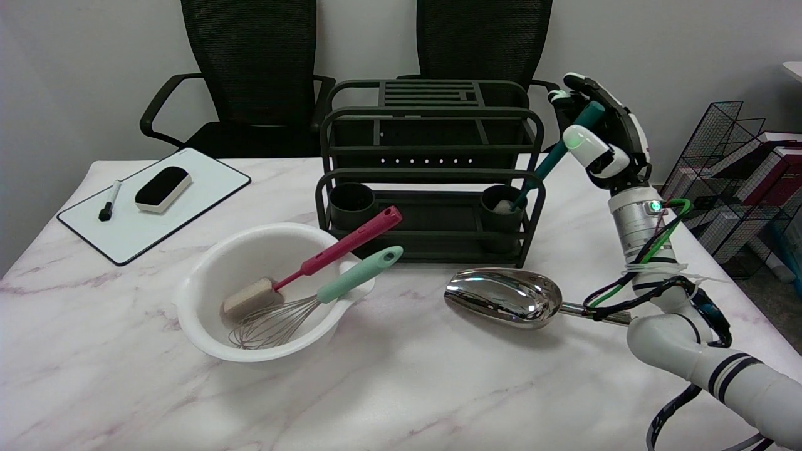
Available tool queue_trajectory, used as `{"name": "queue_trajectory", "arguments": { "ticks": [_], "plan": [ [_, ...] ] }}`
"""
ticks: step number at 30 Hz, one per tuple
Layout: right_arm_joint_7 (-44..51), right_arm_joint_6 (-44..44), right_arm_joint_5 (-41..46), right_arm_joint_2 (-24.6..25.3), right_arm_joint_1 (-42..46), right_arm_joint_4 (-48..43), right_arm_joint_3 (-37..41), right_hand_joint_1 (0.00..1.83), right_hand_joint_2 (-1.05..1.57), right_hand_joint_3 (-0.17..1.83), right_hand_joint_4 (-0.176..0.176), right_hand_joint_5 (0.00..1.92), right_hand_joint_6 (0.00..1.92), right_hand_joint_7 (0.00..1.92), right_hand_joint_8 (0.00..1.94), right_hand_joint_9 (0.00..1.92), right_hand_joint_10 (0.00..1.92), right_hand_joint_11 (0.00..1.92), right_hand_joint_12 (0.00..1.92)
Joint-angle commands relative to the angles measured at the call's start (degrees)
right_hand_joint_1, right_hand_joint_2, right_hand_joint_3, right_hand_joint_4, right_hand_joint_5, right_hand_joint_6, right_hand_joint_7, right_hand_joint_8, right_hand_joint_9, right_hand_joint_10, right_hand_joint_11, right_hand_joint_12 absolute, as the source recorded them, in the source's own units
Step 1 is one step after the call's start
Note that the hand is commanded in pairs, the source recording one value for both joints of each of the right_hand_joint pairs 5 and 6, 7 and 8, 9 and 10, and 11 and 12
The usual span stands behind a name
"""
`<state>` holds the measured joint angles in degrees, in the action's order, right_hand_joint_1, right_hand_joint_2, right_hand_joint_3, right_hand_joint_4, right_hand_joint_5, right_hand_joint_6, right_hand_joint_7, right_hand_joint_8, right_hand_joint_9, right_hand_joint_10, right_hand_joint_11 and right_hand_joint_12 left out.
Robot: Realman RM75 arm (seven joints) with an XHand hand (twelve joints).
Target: Pick up the blue sponge bottle brush.
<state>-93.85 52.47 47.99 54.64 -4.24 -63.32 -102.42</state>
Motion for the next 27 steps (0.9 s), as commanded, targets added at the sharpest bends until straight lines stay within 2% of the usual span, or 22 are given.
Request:
{"name": "queue_trajectory", "arguments": {
  "ticks": [1, 8, 12, 17, 20, 27],
  "plan": [
    [0.00, 0.85, 0.49, 0.00, 0.09, -0.89, 0.42, 1.14, -0.05, 1.02, 0.000, 0.62, 0.62, 0.85, 0.85, 0.67, 0.67, 0.51, 0.51],
    [0.00, 1.36, 0.49, 0.08, 0.83, -1.61, 1.62, 1.14, -0.03, 0.96, 0.000, 0.60, 0.60, 0.85, 0.85, 0.78, 0.78, 0.77, 0.77],
    [0.00, 1.63, 0.49, 0.24, 1.75, -1.61, 3.04, 1.15, 0.06, 0.88, 0.000, 0.60, 0.60, 0.89, 0.89, 0.99, 0.99, 1.04, 1.04],
    [0.00, 2.08, 0.57, 0.32, 1.95, -1.69, 3.16, 1.16, 0.16, 0.83, 0.000, 0.62, 0.62, 0.96, 0.96, 1.23, 1.23, 1.24, 1.24],
    [0.00, 2.08, 0.57, 0.32, 2.01, -1.68, 3.01, 1.16, 0.19, 0.81, 0.000, 0.62, 0.62, 1.00, 1.00, 1.30, 1.30, 1.28, 1.28],
    [0.00, 1.57, 0.57, 0.32, 2.03, -1.69, 2.31, 1.15, 0.26, 0.80, 0.000, 0.64, 0.64, 1.04, 1.04, 1.33, 1.33, 1.26, 1.26]
  ]
}}
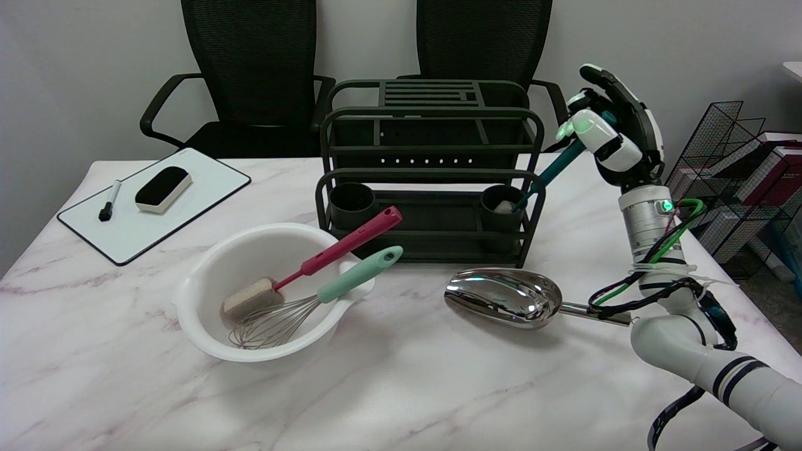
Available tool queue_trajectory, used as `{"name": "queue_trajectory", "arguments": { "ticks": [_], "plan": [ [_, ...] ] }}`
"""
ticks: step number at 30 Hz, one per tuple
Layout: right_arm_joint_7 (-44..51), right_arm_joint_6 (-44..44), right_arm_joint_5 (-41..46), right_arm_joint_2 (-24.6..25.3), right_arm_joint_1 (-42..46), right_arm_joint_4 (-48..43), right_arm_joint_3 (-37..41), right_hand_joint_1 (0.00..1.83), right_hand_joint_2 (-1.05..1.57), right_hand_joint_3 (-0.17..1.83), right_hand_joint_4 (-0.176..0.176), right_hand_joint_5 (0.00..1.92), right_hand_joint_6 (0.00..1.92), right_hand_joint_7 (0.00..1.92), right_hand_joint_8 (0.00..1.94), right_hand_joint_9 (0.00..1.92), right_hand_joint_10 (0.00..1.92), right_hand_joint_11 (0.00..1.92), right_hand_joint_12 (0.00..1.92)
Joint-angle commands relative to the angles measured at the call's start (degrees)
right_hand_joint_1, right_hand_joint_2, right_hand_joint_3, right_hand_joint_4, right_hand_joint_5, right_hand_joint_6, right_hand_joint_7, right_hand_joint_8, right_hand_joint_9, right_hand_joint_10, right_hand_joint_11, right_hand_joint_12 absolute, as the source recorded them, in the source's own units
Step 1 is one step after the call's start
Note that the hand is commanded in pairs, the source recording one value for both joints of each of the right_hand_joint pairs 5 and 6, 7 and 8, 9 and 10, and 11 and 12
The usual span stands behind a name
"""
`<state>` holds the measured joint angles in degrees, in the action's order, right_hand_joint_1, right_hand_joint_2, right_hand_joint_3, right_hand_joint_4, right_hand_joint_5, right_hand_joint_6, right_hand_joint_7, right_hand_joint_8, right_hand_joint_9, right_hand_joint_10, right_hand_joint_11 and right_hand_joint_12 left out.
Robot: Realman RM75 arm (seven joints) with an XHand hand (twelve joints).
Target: Pick up the blue sponge bottle brush.
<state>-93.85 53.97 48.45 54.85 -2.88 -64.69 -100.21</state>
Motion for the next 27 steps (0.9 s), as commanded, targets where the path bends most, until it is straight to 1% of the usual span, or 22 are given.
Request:
{"name": "queue_trajectory", "arguments": {
  "ticks": [1, 4, 8, 11, 15, 19, 22, 24, 27],
  "plan": [
    [0.00, -0.03, 0.11, 0.12, 0.67, -0.32, 0.01, 1.15, 0.27, 0.81, 0.000, 0.64, 0.64, 1.05, 1.05, 1.32, 1.32, 1.26, 1.26],
    [0.00, -0.13, 0.11, 0.12, 0.53, -0.32, -0.38, 1.12, 0.27, 0.87, 0.000, 0.65, 0.65, 1.04, 1.04, 1.29, 1.29, 1.20, 1.20],
    [0.00, -0.13, 0.11, 0.12, 0.01, -0.40, -1.25, 1.10, 0.25, 0.89, 0.000, 0.65, 0.65, 1.04, 1.04, 1.25, 1.25, 1.13, 1.13],
    [0.00, -0.13, 0.11, 0.04, -0.49, -0.46, -2.09, 1.10, 0.23, 0.90, 0.000, 0.65, 0.65, 1.04, 1.04, 1.21, 1.21, 1.03, 1.03],
    [0.00, -0.29, 0.11, -0.05, -0.93, -1.22, -3.03, 1.09, 0.19, 0.92, 0.000, 0.65, 0.65, 1.03, 1.03, 1.13, 1.13, 0.81, 0.81],
    [0.00, -0.29, 0.11, 0.17, -0.64, -2.46, -3.33, 1.09, 0.17, 0.94, 0.000, 0.65, 0.65, 1.03, 1.03, 1.08, 1.08, 0.74, 0.74],
    [0.00, -0.29, 0.11, 0.19, -0.47, -3.30, -3.81, 1.09, 0.17, 0.94, 0.000, 0.65, 0.65, 1.03, 1.03, 1.06, 1.06, 0.73, 0.73],
    [0.00, -0.29, 0.11, 0.19, -0.32, -3.65, -3.91, 1.09, 0.17, 0.94, 0.000, 0.65, 0.65, 1.03, 1.03, 1.06, 1.06, 0.76, 0.76],
    [0.00, -0.29, 0.11, 0.27, -0.07, -4.12, -4.01, 1.09, 0.21, 0.91, 0.000, 0.65, 0.65, 1.03, 1.03, 1.12, 1.12, 1.02, 1.02]
  ]
}}
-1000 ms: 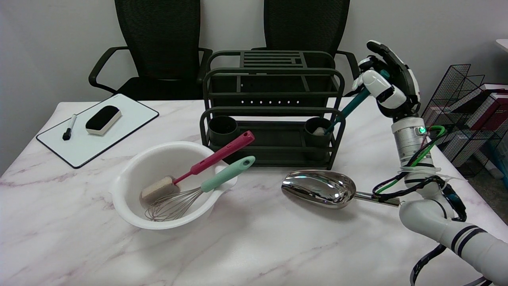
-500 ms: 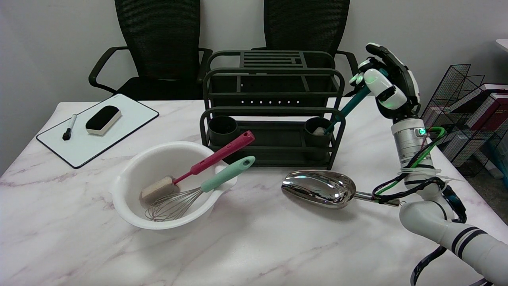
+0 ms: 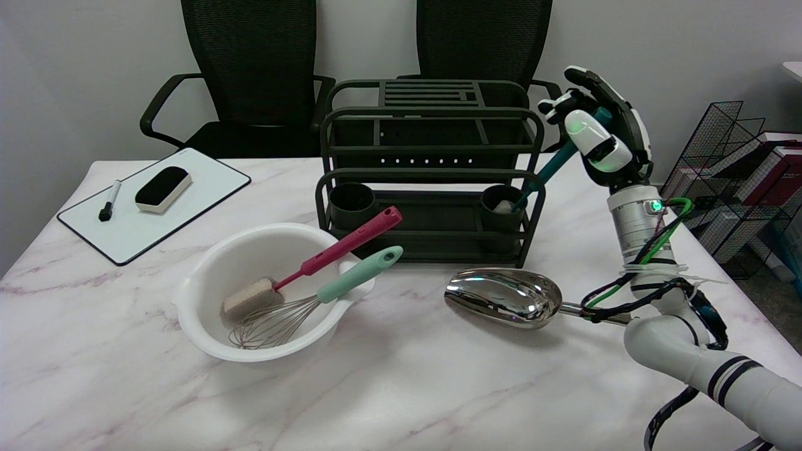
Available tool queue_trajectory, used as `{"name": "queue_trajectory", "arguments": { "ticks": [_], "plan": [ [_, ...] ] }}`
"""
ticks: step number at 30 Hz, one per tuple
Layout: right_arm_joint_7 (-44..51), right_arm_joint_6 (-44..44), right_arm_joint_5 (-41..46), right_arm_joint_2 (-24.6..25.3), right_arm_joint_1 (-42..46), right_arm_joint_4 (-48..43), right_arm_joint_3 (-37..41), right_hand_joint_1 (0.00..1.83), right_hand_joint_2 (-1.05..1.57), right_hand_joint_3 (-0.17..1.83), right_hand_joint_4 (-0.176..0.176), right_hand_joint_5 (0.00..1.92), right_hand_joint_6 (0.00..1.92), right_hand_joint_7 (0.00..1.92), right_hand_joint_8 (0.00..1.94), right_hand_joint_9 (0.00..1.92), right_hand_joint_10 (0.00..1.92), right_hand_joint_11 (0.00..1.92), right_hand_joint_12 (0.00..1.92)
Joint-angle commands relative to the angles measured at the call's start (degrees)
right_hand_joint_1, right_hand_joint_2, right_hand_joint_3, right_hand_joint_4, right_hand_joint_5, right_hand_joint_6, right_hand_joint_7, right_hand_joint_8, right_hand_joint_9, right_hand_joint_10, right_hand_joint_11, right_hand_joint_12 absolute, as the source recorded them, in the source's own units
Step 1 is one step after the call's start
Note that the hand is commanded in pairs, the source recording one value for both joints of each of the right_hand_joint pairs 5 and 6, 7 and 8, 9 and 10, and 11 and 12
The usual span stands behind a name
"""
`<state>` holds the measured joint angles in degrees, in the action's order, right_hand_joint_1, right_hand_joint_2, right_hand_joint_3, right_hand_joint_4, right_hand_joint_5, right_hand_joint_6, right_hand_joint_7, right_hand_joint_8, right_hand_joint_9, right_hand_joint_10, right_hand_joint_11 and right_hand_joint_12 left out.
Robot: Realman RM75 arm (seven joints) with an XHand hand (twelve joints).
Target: Pick up the blue sponge bottle brush.
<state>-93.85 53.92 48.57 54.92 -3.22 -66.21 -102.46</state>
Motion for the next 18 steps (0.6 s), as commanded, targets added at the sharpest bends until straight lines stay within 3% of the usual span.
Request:
{"name": "queue_trajectory", "arguments": {
  "ticks": [1, 5, 18],
  "plan": [
    [0.00, -0.25, 0.00, 0.20, 0.29, -2.76, -1.75, 1.09, 0.22, 0.91, 0.000, 0.65, 0.65, 1.03, 1.03, 1.16, 1.16, 1.09, 1.09],
    [0.00, -0.25, 0.00, 0.20, 0.37, -2.87, -1.75, 1.09, 0.26, 0.89, 0.000, 0.65, 0.65, 1.04, 1.04, 1.30, 1.30, 1.29, 1.29],
    [0.00, -0.25, 0.00, 0.34, 0.00, -3.91, -3.62, 1.09, 0.29, 0.87, 0.000, 0.66, 0.66, 1.06, 1.06, 1.35, 1.35, 1.33, 1.33]
  ]
}}
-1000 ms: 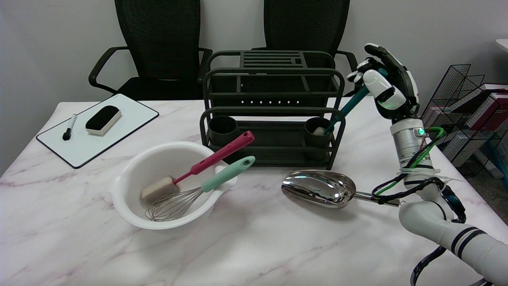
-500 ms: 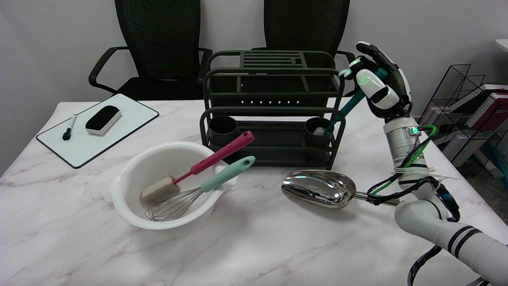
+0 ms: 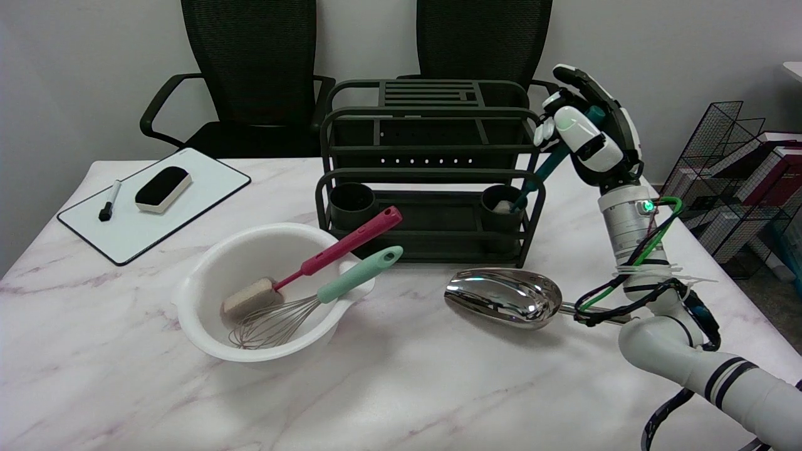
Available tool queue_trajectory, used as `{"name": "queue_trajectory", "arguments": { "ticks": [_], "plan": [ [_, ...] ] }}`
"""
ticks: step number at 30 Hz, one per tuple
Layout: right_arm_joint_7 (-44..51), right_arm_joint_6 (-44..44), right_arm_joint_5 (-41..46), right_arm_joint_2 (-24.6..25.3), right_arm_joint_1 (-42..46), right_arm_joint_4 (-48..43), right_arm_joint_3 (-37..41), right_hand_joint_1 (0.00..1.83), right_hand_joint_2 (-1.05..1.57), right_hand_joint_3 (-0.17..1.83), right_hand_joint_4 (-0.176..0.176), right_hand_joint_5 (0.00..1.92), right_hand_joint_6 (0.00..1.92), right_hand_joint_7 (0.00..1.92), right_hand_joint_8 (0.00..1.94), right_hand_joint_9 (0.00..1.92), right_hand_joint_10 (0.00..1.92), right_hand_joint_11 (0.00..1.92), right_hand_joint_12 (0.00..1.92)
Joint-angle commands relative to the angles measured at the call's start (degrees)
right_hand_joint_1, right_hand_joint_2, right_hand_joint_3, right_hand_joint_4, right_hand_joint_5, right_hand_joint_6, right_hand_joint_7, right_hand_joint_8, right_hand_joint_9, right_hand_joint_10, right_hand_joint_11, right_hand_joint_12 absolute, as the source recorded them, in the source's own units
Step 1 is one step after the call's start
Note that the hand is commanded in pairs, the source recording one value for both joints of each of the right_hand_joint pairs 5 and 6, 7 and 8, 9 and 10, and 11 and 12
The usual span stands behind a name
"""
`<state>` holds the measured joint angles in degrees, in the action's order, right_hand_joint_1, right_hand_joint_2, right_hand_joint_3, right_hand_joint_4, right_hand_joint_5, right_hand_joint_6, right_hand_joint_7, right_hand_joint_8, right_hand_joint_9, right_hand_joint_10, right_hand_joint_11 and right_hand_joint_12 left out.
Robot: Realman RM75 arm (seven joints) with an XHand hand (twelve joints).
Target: Pick up the blue sponge bottle brush.
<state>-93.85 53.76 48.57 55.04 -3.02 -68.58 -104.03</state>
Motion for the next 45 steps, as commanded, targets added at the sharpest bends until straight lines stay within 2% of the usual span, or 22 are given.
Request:
{"name": "queue_trajectory", "arguments": {
  "ticks": [1, 6, 7, 9, 15, 18, 28, 31, 37, 45],
  "plan": [
    [0.00, -0.08, 0.00, 0.23, -0.23, -1.54, -2.16, 1.09, 0.29, 0.88, 0.000, 0.66, 0.66, 1.06, 1.06, 1.34, 1.34, 1.32, 1.32],
    [0.00, -0.40, 0.00, 0.63, -0.31, -1.32, -2.42, 1.07, 0.30, 0.88, 0.000, 0.67, 0.67, 1.06, 1.06, 1.34, 1.34, 1.31, 1.31],
    [0.00, -0.40, 0.00, 0.63, -0.31, -1.24, -2.42, 1.07, 0.29, 0.87, 0.000, 0.73, 0.73, 1.06, 1.06, 1.34, 1.34, 1.30, 1.30],
    [0.00, -0.48, 0.00, 0.63, -0.31, -1.08, -2.42, 1.08, 0.30, 0.87, 0.000, 0.88, 0.88, 1.08, 1.08, 1.34, 1.34, 1.30, 1.30],
    [0.00, -0.48, 0.64, 0.63, -0.31, -1.06, -2.42, 0.97, 0.59, 0.77, 0.000, 1.68, 1.68, 1.34, 1.34, 1.37, 1.37, 1.29, 1.29],
    [0.00, -0.48, 0.64, 0.63, -0.38, -1.06, -2.42, 0.96, 0.66, 0.78, 0.000, 1.88, 1.88, 1.42, 1.42, 1.43, 1.43, 1.29, 1.29],
    [0.00, -0.99, 0.64, 0.63, -1.08, -1.27, -2.50, 0.94, 0.73, 0.78, 0.000, 1.92, 1.92, 1.51, 1.51, 1.52, 1.52, 1.31, 1.31],
    [0.00, -1.42, 0.64, 0.77, -1.38, -1.54, -2.42, 0.94, 0.74, 0.78, 0.000, 1.92, 1.92, 1.52, 1.52, 1.53, 1.53, 1.35, 1.35],
    [0.00, -1.72, 0.64, 0.86, -2.14, -1.38, -2.50, 0.93, 0.76, 0.79, 0.000, 1.92, 1.92, 1.56, 1.56, 1.60, 1.60, 1.55, 1.55],
    [0.00, -2.46, 0.64, 0.87, -2.31, -1.30, -2.44, 0.91, 0.77, 0.81, 0.000, 1.83, 1.83, 1.72, 1.72, 1.75, 1.75, 1.61, 1.61]
  ]
}}
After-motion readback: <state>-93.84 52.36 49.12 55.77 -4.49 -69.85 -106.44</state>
